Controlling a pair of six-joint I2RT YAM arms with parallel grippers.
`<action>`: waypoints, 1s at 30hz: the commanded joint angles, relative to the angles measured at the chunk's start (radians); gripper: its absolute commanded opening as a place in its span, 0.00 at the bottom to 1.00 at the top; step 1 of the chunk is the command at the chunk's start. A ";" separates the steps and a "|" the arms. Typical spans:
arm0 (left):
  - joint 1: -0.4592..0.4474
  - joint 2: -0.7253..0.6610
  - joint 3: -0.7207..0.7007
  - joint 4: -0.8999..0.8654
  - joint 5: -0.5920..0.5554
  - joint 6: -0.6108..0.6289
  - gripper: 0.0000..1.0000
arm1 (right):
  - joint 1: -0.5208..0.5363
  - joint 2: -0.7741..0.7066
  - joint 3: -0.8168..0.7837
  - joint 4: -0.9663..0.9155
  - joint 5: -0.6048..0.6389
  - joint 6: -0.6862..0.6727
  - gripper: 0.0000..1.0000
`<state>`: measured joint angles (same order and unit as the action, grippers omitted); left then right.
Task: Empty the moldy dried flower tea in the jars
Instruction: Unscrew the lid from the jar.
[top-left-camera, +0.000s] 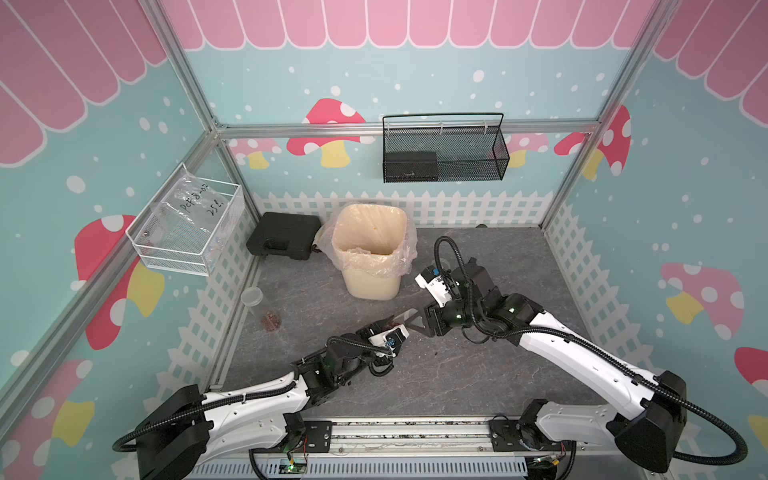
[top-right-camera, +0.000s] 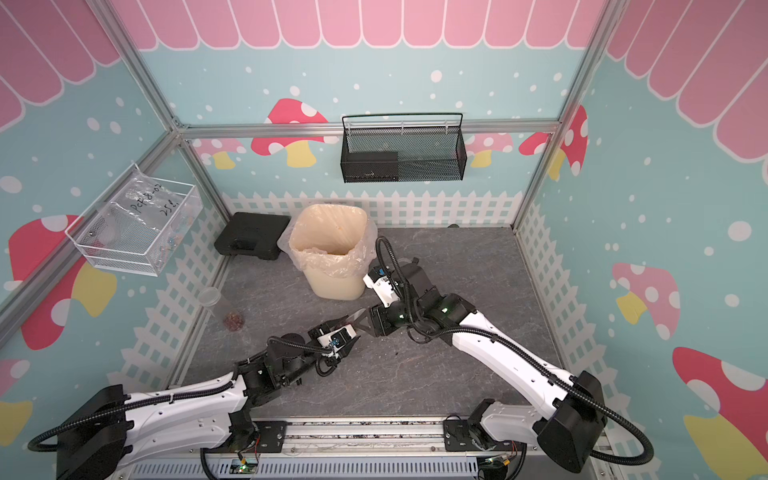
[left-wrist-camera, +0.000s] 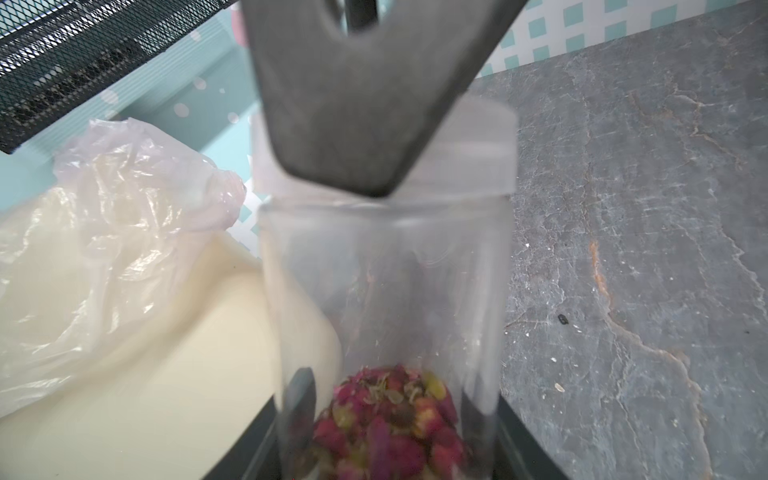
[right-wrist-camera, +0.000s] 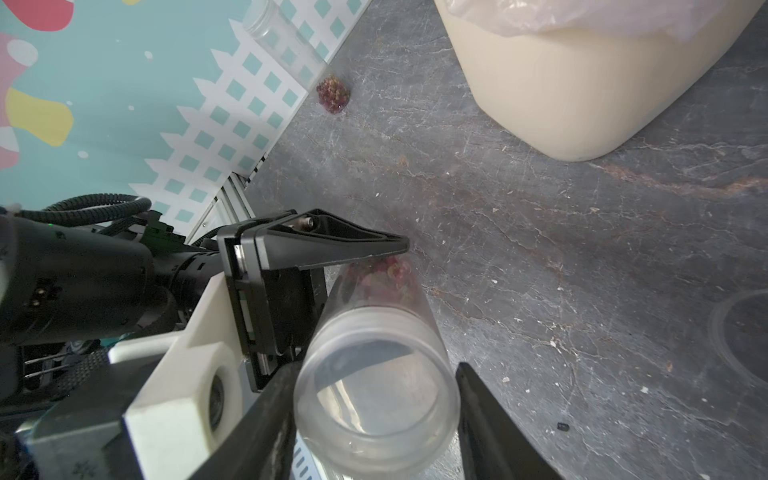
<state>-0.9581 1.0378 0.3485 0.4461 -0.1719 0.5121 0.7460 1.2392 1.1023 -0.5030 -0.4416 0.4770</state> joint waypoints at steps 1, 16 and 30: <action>-0.007 -0.001 0.029 0.004 0.038 0.021 0.11 | -0.003 0.012 0.012 0.014 -0.033 -0.060 0.44; 0.082 -0.043 0.038 -0.055 0.657 -0.240 0.06 | -0.002 0.042 0.114 -0.145 -0.069 -1.028 0.10; 0.099 -0.022 0.030 -0.020 0.568 -0.240 0.06 | -0.002 0.030 0.165 -0.096 -0.067 -0.999 0.63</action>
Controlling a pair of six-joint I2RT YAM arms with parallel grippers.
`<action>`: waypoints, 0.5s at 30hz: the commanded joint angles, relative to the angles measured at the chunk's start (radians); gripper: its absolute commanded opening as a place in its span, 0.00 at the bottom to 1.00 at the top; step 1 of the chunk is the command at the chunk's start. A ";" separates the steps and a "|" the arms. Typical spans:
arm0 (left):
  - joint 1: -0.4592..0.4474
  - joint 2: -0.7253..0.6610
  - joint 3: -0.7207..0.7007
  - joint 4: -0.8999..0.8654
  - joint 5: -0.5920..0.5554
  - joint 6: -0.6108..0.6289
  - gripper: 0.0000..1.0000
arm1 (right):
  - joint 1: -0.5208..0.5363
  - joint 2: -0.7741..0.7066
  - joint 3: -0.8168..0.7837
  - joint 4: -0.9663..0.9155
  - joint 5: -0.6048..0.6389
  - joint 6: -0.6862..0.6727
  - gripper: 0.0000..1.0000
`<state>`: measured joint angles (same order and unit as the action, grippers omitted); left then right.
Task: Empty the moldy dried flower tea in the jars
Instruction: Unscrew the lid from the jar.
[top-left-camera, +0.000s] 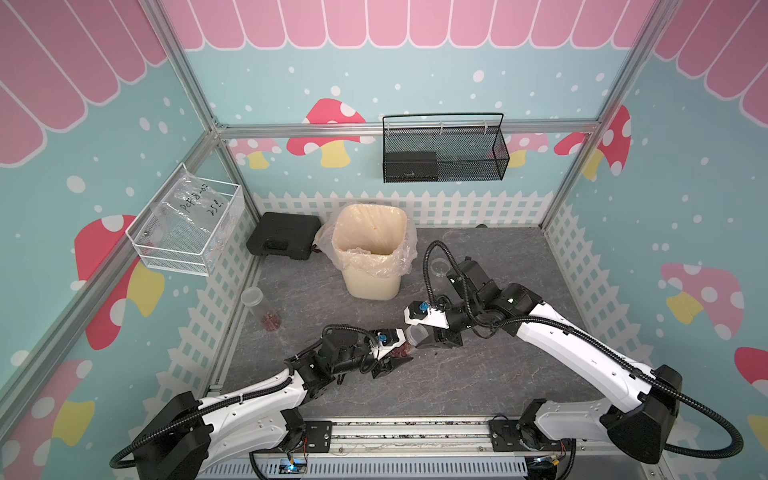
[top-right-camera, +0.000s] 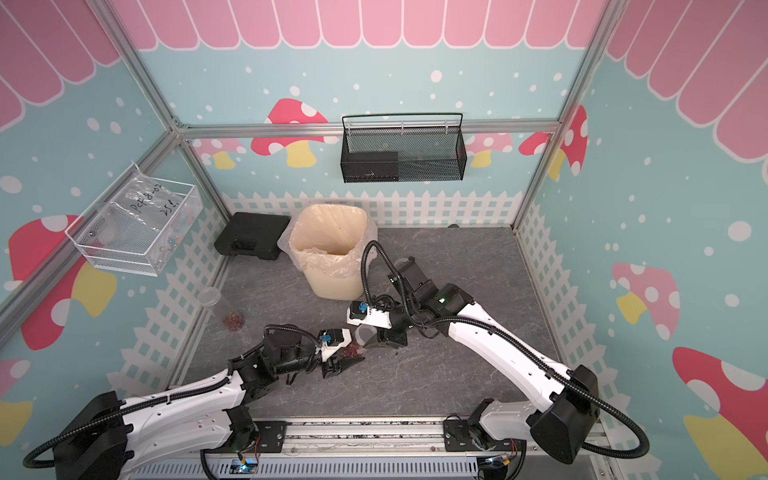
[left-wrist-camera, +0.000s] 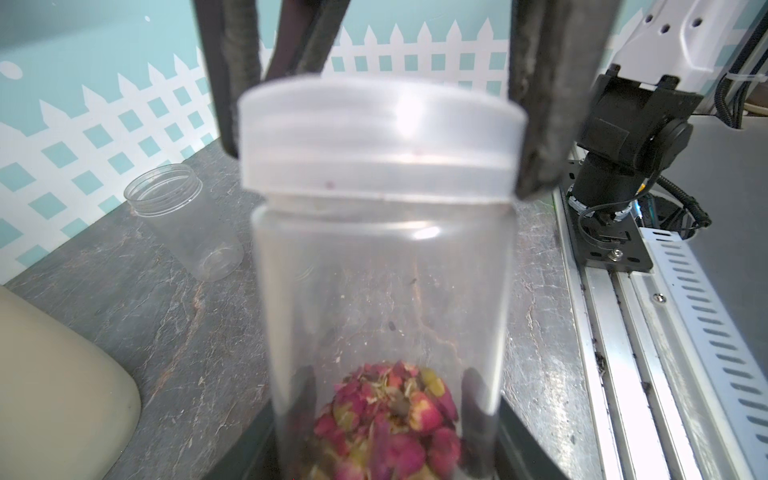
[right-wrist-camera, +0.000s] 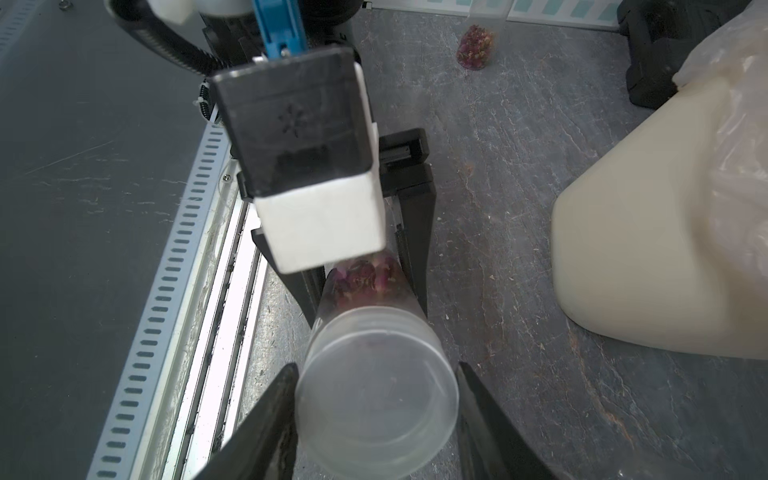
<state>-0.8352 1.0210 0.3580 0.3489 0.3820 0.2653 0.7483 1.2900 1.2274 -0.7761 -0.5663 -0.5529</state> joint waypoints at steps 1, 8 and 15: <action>-0.024 -0.007 0.018 0.082 -0.028 0.018 0.06 | -0.005 -0.040 0.035 0.209 0.059 0.094 0.73; -0.027 -0.006 0.033 0.075 -0.262 0.103 0.06 | -0.004 -0.198 -0.049 0.374 0.169 0.571 0.88; -0.053 -0.003 0.051 0.044 -0.350 0.189 0.05 | -0.004 -0.152 -0.036 0.226 0.230 0.918 0.87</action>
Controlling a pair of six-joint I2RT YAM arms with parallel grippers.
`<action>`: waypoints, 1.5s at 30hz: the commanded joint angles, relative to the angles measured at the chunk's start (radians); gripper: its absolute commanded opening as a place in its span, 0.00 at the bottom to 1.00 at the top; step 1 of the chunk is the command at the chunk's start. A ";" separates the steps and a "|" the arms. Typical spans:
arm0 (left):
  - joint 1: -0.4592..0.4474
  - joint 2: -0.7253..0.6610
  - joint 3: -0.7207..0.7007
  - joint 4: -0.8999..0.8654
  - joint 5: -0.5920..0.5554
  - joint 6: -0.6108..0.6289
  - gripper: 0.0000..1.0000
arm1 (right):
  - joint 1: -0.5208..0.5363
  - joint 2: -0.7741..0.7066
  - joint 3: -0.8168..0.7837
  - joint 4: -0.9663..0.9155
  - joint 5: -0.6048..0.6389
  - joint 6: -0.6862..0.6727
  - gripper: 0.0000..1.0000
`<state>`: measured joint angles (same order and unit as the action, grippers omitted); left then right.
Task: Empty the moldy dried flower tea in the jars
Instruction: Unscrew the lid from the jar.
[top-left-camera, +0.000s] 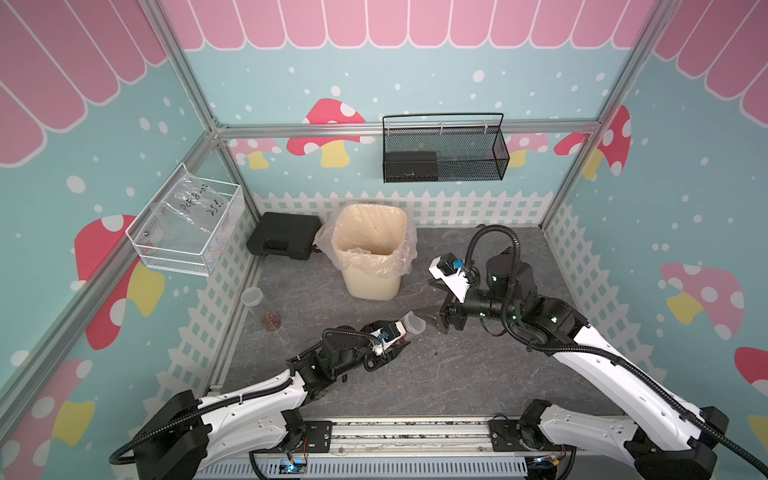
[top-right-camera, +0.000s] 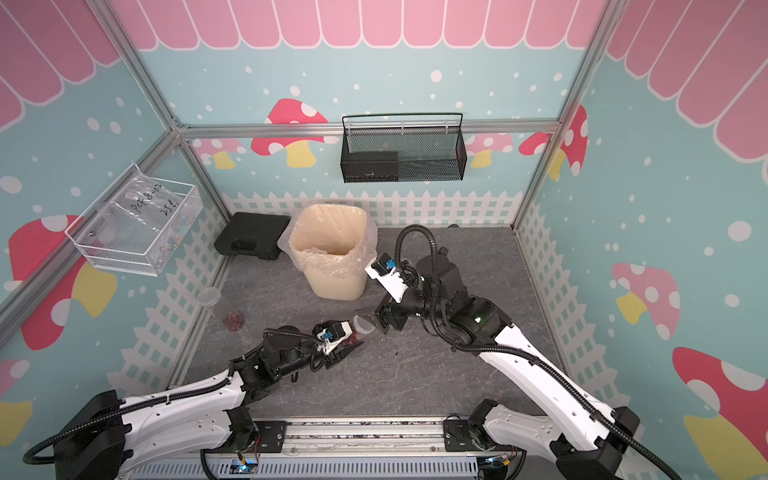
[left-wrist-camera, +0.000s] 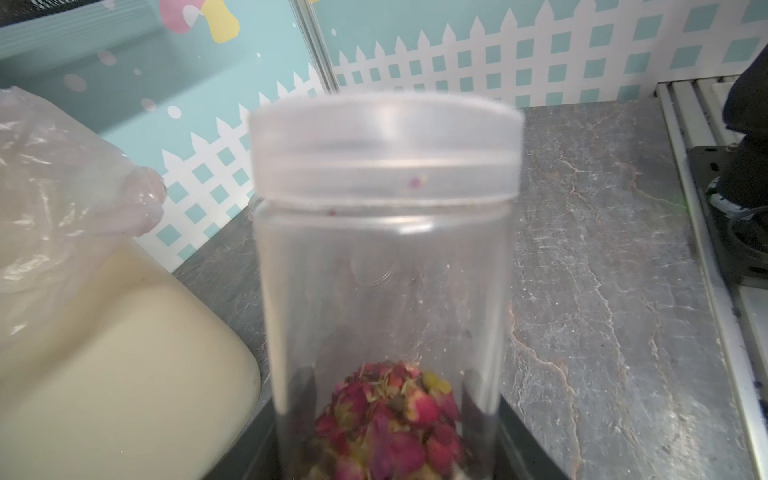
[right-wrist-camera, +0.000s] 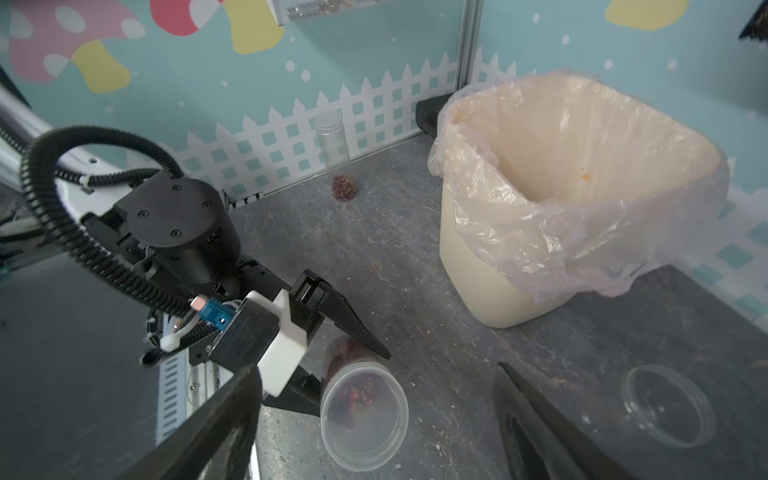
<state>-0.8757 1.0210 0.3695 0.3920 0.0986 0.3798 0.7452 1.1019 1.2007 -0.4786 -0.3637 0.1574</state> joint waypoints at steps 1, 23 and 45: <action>-0.015 -0.002 0.043 -0.009 -0.070 0.077 0.05 | -0.001 0.042 -0.015 -0.079 0.017 0.230 0.87; -0.045 0.007 0.057 -0.028 -0.083 0.092 0.05 | -0.001 0.122 -0.090 -0.108 -0.093 0.220 0.46; 0.006 -0.004 0.046 -0.082 0.469 -0.073 0.04 | 0.002 0.202 0.056 -0.231 0.000 -0.890 0.21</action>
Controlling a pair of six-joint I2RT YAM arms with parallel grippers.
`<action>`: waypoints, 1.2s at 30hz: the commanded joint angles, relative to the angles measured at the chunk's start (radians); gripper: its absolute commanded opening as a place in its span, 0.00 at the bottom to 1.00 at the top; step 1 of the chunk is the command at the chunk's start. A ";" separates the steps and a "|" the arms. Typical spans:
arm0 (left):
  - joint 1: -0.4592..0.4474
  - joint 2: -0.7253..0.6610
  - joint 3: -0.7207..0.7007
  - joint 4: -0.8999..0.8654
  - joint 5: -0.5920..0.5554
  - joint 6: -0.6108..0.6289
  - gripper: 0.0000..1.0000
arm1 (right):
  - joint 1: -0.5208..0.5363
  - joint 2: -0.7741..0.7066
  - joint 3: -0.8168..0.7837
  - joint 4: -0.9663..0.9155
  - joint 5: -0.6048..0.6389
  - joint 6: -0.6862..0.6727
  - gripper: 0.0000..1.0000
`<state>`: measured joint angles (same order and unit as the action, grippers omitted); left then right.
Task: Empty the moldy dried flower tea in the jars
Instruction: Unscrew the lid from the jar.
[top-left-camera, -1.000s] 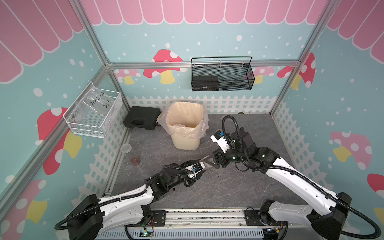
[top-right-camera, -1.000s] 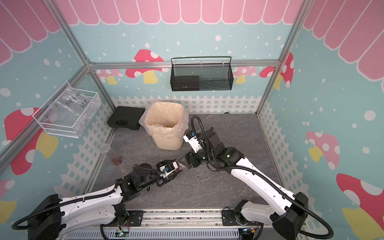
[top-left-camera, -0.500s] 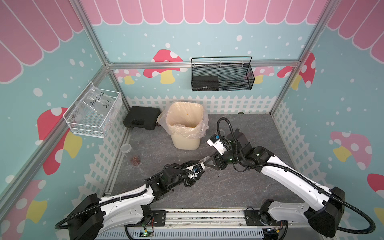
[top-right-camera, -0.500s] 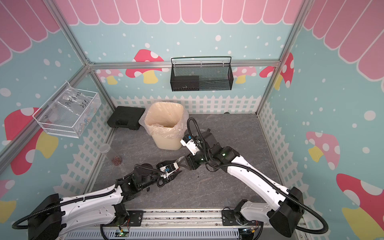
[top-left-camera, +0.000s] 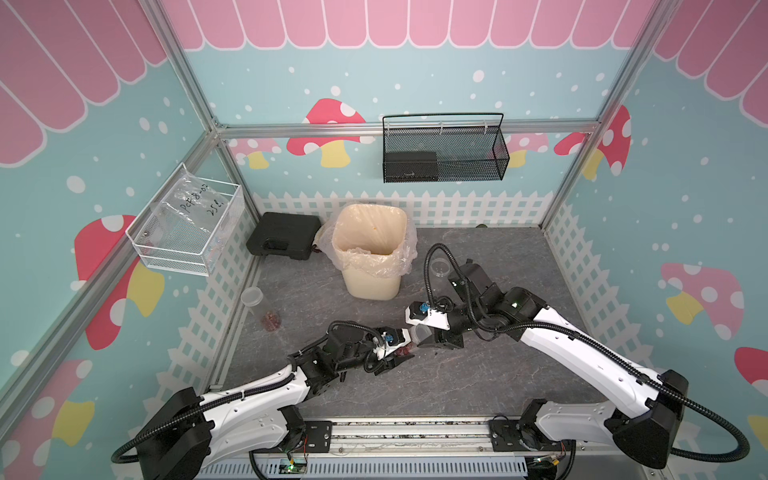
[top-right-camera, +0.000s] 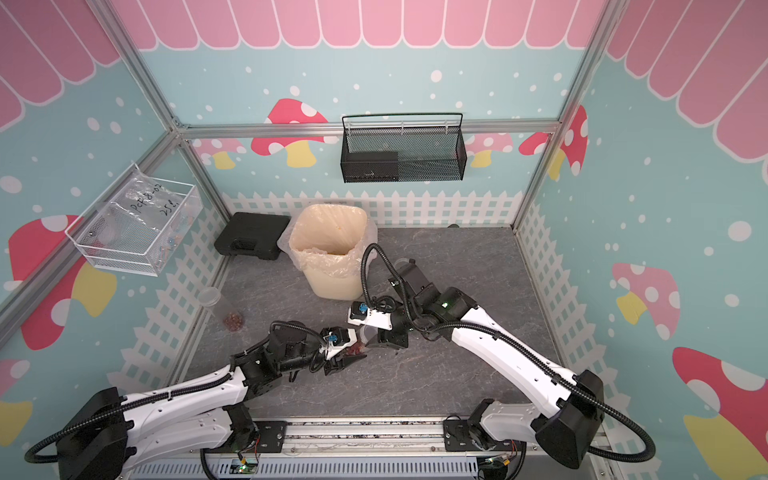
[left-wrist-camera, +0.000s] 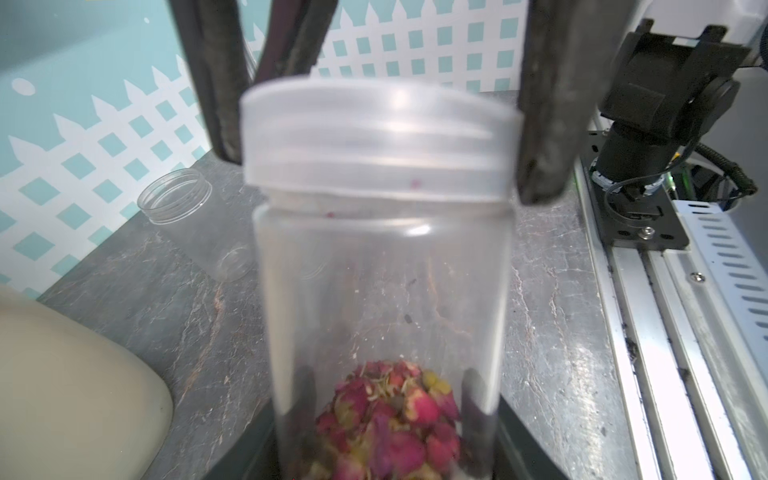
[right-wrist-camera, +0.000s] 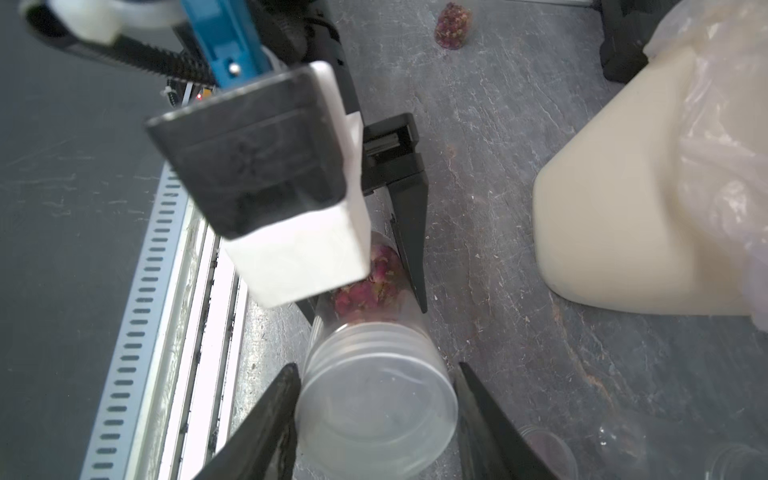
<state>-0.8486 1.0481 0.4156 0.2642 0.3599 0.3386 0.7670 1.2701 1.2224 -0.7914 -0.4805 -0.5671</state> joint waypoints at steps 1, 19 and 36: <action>-0.021 -0.030 -0.001 0.049 0.192 -0.032 0.04 | -0.020 0.037 0.040 0.085 0.110 -0.158 0.26; -0.027 -0.095 -0.035 0.090 -0.331 0.113 0.06 | -0.021 -0.187 -0.064 0.295 0.153 0.901 0.83; -0.053 -0.079 -0.008 0.063 -0.348 0.132 0.05 | -0.021 -0.062 -0.107 0.223 -0.009 1.016 0.75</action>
<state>-0.8948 0.9688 0.3931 0.3256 0.0261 0.4469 0.7464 1.1923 1.1309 -0.5407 -0.4557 0.4355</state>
